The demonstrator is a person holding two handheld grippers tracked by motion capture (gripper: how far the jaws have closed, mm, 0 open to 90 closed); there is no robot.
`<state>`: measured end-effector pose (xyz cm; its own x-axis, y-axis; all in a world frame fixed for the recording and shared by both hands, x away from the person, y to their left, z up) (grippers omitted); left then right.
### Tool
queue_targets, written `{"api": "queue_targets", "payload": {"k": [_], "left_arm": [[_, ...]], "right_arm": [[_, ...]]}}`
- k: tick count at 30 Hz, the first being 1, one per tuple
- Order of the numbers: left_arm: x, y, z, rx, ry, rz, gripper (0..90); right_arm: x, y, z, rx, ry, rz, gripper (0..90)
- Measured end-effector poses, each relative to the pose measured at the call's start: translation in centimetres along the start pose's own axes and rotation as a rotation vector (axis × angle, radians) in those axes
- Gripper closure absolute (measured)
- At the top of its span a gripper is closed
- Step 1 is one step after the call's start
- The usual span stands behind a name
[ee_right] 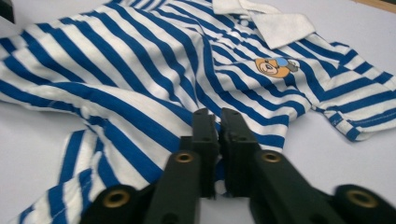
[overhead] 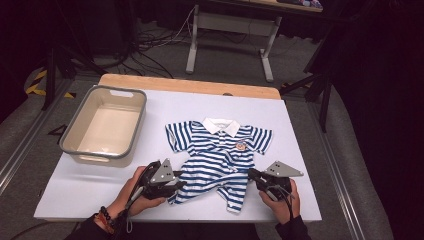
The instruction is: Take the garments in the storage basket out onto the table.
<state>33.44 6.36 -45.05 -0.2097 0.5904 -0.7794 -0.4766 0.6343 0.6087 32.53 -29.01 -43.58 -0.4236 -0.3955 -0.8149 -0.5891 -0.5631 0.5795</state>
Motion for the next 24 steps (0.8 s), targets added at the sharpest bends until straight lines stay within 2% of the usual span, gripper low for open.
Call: {"api": "queue_targets", "payload": {"k": [2,4,5,8,9,11,13,17,18,19,21,22,24], "left_arm": [[0.1,-0.1,0.0,0.007,0.005,0.003,55.8],[0.3,-0.1,-0.1,0.008,0.001,0.012,47.5],[0.3,0.0,-0.1,0.002,-0.006,0.009,47.5],[0.5,0.6,0.0,-0.008,0.01,-0.006,43.7],[0.7,0.9,-0.1,-0.007,0.02,-0.014,43.6],[1.2,1.2,-0.3,0.012,0.021,0.001,43.8],[1.7,1.2,-0.9,0.032,0.004,0.017,44.1],[2.4,0.8,-1.8,0.083,-0.031,0.062,47.1],[2.4,0.6,-2.0,0.088,-0.045,0.077,48.2],[2.4,0.4,-2.2,0.083,-0.041,0.093,49.6],[2.3,0.1,-2.3,0.104,-0.049,0.081,53.4],[2.2,0.0,-2.3,0.096,-0.05,0.084,53.4],[2.0,-0.2,-2.3,0.125,-0.059,0.077,63.5]], "right_arm": [[0.1,-0.2,-0.1,0.001,-0.006,-0.001,77.4],[0.3,-0.2,-0.2,0.036,-0.014,0.007,66.8],[0.3,-0.2,-0.2,0.036,-0.014,0.007,64.9],[0.3,0.7,-0.2,0.047,-0.025,-0.034,58.9],[0.3,0.9,-0.2,0.049,-0.029,-0.043,58.7],[0.8,1.4,0.2,0.036,-0.03,-0.057,58.3],[1.6,1.8,1.0,0.03,-0.013,-0.036,57.8],[3.0,1.9,2.2,-0.025,-0.002,-0.002,57.9],[3.4,1.8,2.5,-0.044,0.003,0.016,57.3],[3.8,1.6,2.7,-0.062,0.003,0.031,56.1],[4.2,1.3,3.1,-0.109,0.006,0.046,53.2],[4.2,1.3,3.1,-0.109,0.006,0.046,53.2],[4.0,1.1,3.3,-0.141,0.019,0.044,52.1]]}}
Point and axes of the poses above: each handheld gripper's, and its own axes: y roughly backward along the jaws, x roughly out of its underside, z roughly to its left, the point moved 1 cm from there along -y, roughly forward along the jaws, and after that the axes turned 8 degrees about -x, right-handed, at the moved point
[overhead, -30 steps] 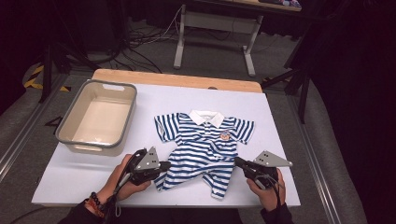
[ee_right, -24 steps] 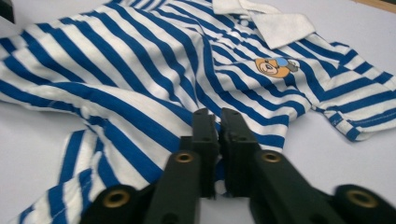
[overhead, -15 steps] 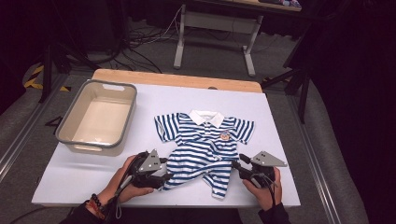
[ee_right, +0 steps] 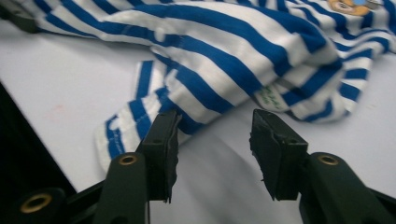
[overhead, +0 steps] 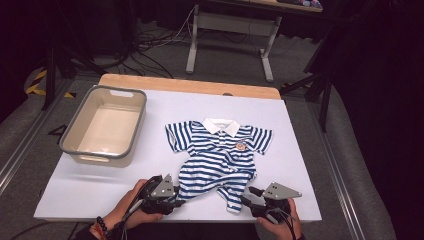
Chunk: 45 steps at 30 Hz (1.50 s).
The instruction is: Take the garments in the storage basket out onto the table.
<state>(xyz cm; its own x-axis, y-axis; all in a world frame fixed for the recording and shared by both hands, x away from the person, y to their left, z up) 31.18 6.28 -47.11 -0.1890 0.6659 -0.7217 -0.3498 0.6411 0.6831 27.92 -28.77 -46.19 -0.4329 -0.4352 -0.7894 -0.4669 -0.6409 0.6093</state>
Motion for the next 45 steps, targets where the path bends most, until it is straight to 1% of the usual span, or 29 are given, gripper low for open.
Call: {"api": "queue_targets", "payload": {"k": [1,2,3,4,5,6,7,8,9,11,13,14,15,17,20,21,23,25,27,28,29,32,34,36,37,38,40,42,45], "left_arm": [[-0.1,-0.1,0.0,0.001,0.009,-0.006,65.4],[-0.1,-0.2,0.0,0.005,0.006,0.0,69.4],[-0.2,-0.3,0.0,0.008,-0.005,-0.007,72.8],[-0.3,-0.3,-0.1,0.015,-0.011,-0.007,75.6],[-0.3,-0.2,-0.2,0.016,-0.014,-0.008,81.1],[-0.3,-0.2,-0.3,0.026,-0.008,-0.015,85.2],[-0.4,-0.2,-0.4,0.033,-0.016,-0.021,86.1],[-0.4,-0.2,-0.5,0.029,-0.023,-0.019,86.5],[-0.6,-0.1,-0.6,0.026,-0.037,-0.033,86.6],[-1.0,0.3,-0.6,0.039,-0.03,-0.072,86.6],[-1.4,0.9,-0.6,0.038,-0.023,-0.115,86.6],[-1.5,1.2,-0.5,0.031,-0.017,-0.132,86.6],[-1.7,1.6,-0.4,0.013,-0.018,-0.15,86.6],[-1.9,2.2,0.1,-0.013,-0.017,-0.176,86.6],[-2.2,2.9,1.0,-0.047,0.013,-0.209,86.4],[-2.2,3.1,1.3,-0.054,0.023,-0.219,86.4],[-2.3,3.4,2.1,-0.092,0.049,-0.229,86.3],[-2.3,3.5,2.8,-0.104,0.062,-0.224,86.1],[-2.2,3.3,3.5,-0.125,0.077,-0.213,86.0],[-2.2,3.2,3.8,-0.124,0.081,-0.208,85.8],[-2.1,2.9,4.2,-0.147,0.085,-0.192,85.3],[-1.8,2.3,5.1,-0.178,0.113,-0.157,83.5],[-1.6,2.1,5.4,-0.18,0.123,-0.148,83.4],[-1.4,1.5,5.9,-0.219,0.126,-0.118,81.9],[-1.4,1.5,5.9,-0.219,0.126,-0.118,79.7],[-1.2,1.3,6.2,-0.22,0.142,-0.111,79.7],[-1.1,1.0,6.5,-0.237,0.153,-0.103,78.7],[-1.1,0.8,6.8,-0.252,0.169,-0.101,74.1],[-1.1,0.8,6.8,-0.262,0.169,-0.111,71.6]], "right_arm": [[-0.1,-0.1,0.1,-0.016,0.001,-0.005,51.6],[-0.1,-0.3,0.2,-0.029,0.002,-0.007,50.4],[-0.1,-0.5,0.3,-0.04,0.005,-0.002,49.8],[-0.1,-0.6,0.3,-0.041,0.01,0.008,49.7],[-0.1,-0.8,0.4,-0.032,0.014,0.017,49.9],[-0.1,-0.9,0.4,-0.033,0.017,0.021,51.7],[-0.2,-1.0,0.5,-0.037,0.02,0.02,53.6],[-0.2,-1.0,0.6,-0.036,0.02,0.016,56.0],[-0.2,-1.0,0.6,-0.038,0.02,0.013,59.9],[-0.4,-1.1,0.8,-0.046,0.035,0.007,66.8],[-0.5,-1.2,1.0,-0.058,0.042,-0.002,77.4],[-0.6,-1.2,1.0,-0.059,0.051,-0.007,80.5],[-0.8,-1.2,1.1,-0.059,0.057,-0.012,83.6],[-1.1,-1.0,1.1,-0.046,0.069,-0.028,89.4],[-1.9,-0.7,0.7,-0.044,0.06,-0.072,90.0],[-2.1,-0.7,0.5,-0.035,0.053,-0.078,90.0],[-2.6,-1.0,0.2,-0.018,0.054,-0.072,90.0],[-2.8,-1.5,0.0,-0.005,0.055,-0.066,90.0],[-3.1,-2.3,-0.5,0.002,0.045,-0.047,87.0],[-3.3,-2.7,-0.8,0.014,0.038,-0.035,86.9],[-3.4,-3.0,-1.0,0.015,0.036,-0.027,86.9],[-4.1,-4.0,-2.2,0.036,0.018,-0.011,86.5],[-4.3,-4.3,-2.5,0.045,0.018,-0.003,86.3],[-4.7,-5.2,-3.3,0.055,0.018,0.019,86.1],[-4.7,-5.2,-3.3,0.055,0.018,0.019,86.1],[-4.9,-5.4,-3.6,0.062,0.019,0.022,86.1],[-5.2,-6.0,-4.1,0.071,0.015,0.025,85.9],[-5.6,-6.3,-4.5,0.09,0.014,0.023,85.2],[-6.1,-6.8,-5.2,0.116,0.012,0.023,83.5]]}}
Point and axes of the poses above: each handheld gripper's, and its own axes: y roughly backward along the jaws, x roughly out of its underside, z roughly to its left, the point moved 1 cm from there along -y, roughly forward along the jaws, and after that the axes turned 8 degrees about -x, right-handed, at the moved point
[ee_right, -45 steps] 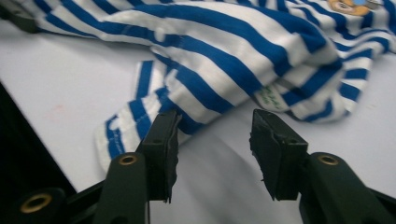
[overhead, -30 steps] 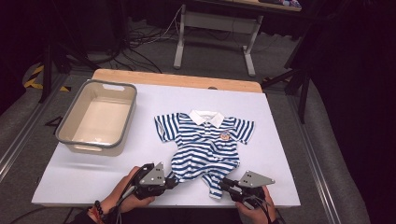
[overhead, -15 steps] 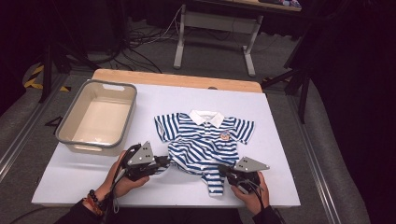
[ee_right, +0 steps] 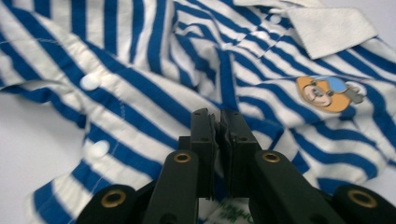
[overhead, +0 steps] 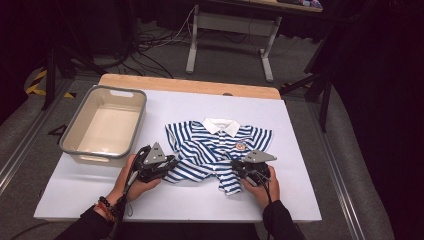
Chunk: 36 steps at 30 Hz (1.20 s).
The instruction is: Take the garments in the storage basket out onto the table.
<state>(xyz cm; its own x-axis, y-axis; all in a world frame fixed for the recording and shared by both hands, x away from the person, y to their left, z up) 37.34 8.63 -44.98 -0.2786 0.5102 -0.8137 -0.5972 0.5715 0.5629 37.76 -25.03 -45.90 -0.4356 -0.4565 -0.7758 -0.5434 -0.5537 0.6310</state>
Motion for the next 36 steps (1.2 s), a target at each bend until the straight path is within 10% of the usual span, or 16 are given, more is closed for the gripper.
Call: {"api": "queue_targets", "payload": {"k": [13,24,29,36], "left_arm": [[-0.1,2.5,-3.8,0.115,-0.142,-0.056,63.0],[-0.1,-1.5,-4.6,0.145,-0.143,0.03,45.0],[0.0,-2.6,-4.2,0.147,-0.135,0.072,55.6],[-0.3,-2.5,-4.6,0.181,-0.17,0.08,85.0]], "right_arm": [[0.6,3.9,1.2,0.003,0.017,-0.105,63.7],[4.1,5.4,3.8,-0.106,0.035,-0.042,44.4],[4.4,4.7,4.1,-0.126,0.059,0.013,43.7],[4.1,4.3,4.2,-0.129,0.073,0.03,74.6]]}}
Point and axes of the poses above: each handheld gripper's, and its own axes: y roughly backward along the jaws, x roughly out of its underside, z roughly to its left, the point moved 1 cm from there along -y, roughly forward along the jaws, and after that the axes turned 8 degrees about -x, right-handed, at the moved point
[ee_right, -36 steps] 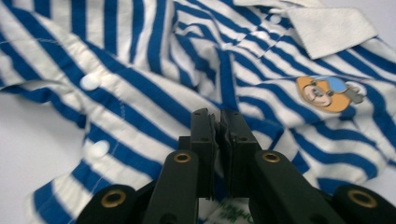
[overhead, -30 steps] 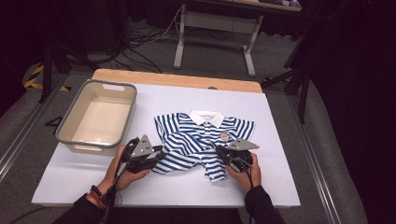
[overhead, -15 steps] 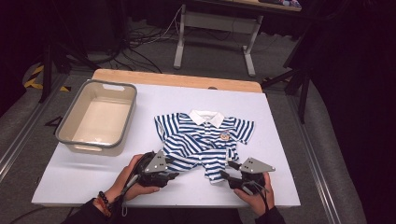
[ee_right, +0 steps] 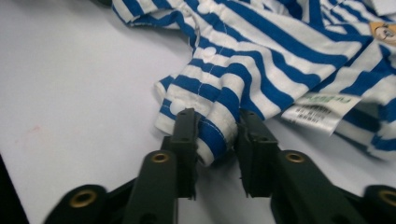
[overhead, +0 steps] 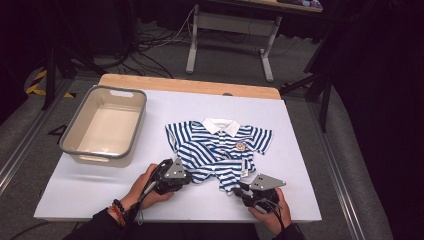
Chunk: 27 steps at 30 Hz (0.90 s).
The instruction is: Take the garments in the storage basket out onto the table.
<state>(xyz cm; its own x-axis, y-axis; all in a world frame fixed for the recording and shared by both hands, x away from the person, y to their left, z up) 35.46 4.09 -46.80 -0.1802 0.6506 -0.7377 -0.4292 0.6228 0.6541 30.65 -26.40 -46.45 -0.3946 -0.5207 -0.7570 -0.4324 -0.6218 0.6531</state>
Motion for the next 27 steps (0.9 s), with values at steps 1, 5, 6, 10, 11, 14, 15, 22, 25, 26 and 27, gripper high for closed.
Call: {"api": "queue_targets", "payload": {"k": [1,5,6,10,11,14,15,22,25,26,27], "left_arm": [[-0.1,0.2,0.0,0.001,-0.009,-0.01,86.1],[-0.8,1.6,-0.1,0.015,0.002,-0.073,86.3],[-1.1,2.1,-0.2,0.024,0.003,-0.092,86.3],[-2.3,3.8,-1.0,0.055,-0.008,-0.159,86.0],[-2.7,4.3,-1.4,0.058,-0.019,-0.179,86.0],[-3.2,4.9,-1.9,0.053,-0.036,-0.204,83.5],[-3.5,5.4,-2.1,0.056,-0.038,-0.221,83.5],[-3.8,6.5,-2.1,0.031,-0.036,-0.247,76.3],[-3.3,6.3,-1.7,0.018,-0.026,-0.234,73.0],[-3.1,6.2,-1.6,0.015,-0.021,-0.227,72.5],[-2.9,6.0,-1.5,0.015,-0.018,-0.218,71.5]], "right_arm": [[-0.2,0.1,0.0,0.009,0.003,-0.002,77.7],[-1.0,1.7,-0.3,0.042,-0.008,-0.081,82.3],[-1.3,2.1,-0.3,0.05,-0.009,-0.101,82.5],[-2.6,4.2,-0.2,0.077,-0.015,-0.216,82.7],[-3.0,4.6,-0.1,0.079,-0.014,-0.238,82.6],[-3.8,5.2,0.5,0.079,0.009,-0.271,81.9],[-4.0,5.4,0.7,0.078,0.017,-0.274,81.8],[-5.4,4.9,1.3,0.074,0.045,-0.276,80.2],[-6.1,4.1,1.1,0.069,0.051,-0.269,78.7],[-6.3,3.7,0.9,0.07,0.059,-0.262,78.9],[-6.6,3.3,0.8,0.067,0.06,-0.254,79.3]]}}
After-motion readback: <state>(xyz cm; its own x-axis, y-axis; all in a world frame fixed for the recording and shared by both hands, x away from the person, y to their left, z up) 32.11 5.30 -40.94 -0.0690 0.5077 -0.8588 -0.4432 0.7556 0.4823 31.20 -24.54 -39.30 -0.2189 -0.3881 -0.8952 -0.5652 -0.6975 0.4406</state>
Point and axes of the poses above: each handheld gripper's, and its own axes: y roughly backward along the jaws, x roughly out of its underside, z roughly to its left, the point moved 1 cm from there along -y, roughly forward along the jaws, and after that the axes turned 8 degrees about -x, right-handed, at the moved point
